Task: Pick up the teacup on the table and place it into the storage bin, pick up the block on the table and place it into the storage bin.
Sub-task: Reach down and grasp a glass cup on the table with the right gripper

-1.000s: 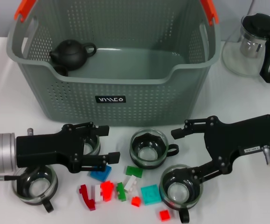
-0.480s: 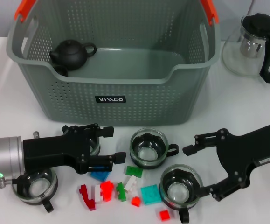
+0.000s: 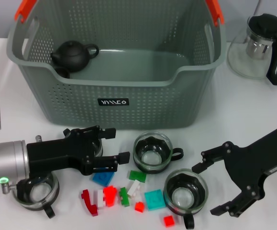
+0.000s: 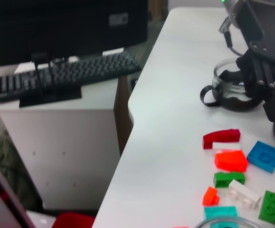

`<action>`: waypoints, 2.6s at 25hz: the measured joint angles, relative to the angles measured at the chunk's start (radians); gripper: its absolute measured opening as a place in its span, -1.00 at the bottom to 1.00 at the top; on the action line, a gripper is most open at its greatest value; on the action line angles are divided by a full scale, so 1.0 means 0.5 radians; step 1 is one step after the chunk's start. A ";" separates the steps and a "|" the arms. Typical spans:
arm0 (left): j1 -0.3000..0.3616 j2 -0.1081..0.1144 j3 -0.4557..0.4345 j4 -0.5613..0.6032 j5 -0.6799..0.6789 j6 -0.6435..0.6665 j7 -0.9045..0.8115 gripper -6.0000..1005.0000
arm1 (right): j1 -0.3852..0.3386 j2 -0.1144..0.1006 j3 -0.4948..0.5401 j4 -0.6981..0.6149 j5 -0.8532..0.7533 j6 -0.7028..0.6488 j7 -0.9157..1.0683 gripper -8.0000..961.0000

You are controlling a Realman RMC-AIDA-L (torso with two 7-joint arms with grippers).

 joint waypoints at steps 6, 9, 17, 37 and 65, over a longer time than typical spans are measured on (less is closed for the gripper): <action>0.026 -0.018 -0.004 -0.012 0.000 -0.052 0.000 0.72 | 0.040 0.021 -0.130 -0.119 -0.054 -0.020 0.022 0.97; 0.037 -0.021 -0.006 -0.012 -0.006 -0.057 0.000 0.72 | 0.062 0.036 -0.202 -0.184 -0.055 -0.058 0.077 0.97; 0.051 -0.026 -0.008 -0.012 -0.029 -0.060 -0.001 0.72 | 0.089 0.059 -0.346 -0.276 -0.055 -0.096 0.109 0.97; 0.070 -0.025 -0.008 -0.014 -0.050 -0.062 0.048 0.72 | 0.190 0.091 -0.710 -0.359 -0.156 -0.054 0.204 0.97; 0.134 -0.042 -0.109 -0.092 -0.104 -0.063 0.174 0.72 | 0.239 0.105 -1.067 -0.378 -0.134 0.185 0.209 0.97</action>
